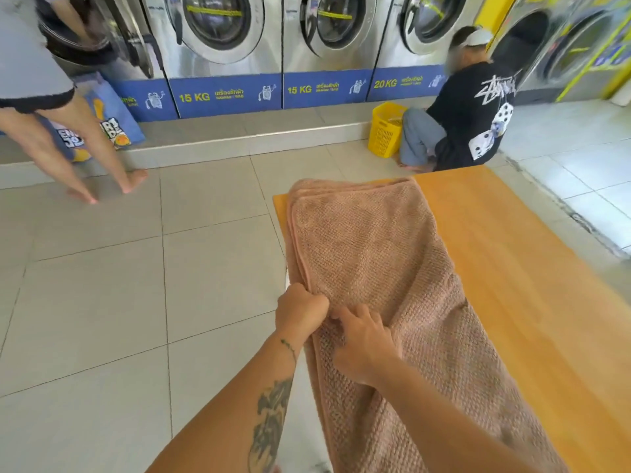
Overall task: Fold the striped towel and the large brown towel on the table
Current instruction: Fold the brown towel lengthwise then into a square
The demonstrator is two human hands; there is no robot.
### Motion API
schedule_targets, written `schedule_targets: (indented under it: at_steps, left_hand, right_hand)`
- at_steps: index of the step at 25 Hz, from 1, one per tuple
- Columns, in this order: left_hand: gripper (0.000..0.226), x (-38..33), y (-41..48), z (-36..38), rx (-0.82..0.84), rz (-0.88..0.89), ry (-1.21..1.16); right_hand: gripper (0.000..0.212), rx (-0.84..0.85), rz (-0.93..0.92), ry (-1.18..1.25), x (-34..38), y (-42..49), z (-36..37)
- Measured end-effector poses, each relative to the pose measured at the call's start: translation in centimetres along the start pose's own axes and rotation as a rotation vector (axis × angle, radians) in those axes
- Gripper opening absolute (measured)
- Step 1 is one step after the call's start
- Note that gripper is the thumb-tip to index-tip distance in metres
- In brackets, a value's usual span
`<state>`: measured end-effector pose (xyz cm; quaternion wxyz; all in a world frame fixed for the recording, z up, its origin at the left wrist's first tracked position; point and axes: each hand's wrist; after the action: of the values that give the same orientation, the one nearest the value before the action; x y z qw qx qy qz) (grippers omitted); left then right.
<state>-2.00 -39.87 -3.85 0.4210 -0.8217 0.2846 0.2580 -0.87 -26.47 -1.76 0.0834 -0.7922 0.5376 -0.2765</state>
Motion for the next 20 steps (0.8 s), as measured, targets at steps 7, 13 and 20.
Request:
schedule_targets:
  at_steps: [7,13,20]
  left_hand:
    - [0.017,0.1,2.1,-2.6,-0.256,0.129,-0.192]
    - [0.021,3.3,4.2,-2.9,-0.046,0.000,-0.221]
    - [0.023,2.3,3.4,-1.9,0.061,-0.078,-0.375]
  right_hand:
    - [0.066,-0.223,-0.028,-0.194,0.1,-0.5,0.1]
    - [0.066,-0.201,0.065,-0.179,-2.0,-3.2,1.7]
    - [0.069,0.001,0.186,-0.075,-6.5,-6.4,1.2]
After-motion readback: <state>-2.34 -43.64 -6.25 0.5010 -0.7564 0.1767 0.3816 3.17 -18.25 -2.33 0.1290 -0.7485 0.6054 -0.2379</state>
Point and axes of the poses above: each hand's wrist, its own y-axis towards the middle knuckle, its own z-axis out of the palm, x = y × z, and after that the axes turned 1 degree about y, right-handed
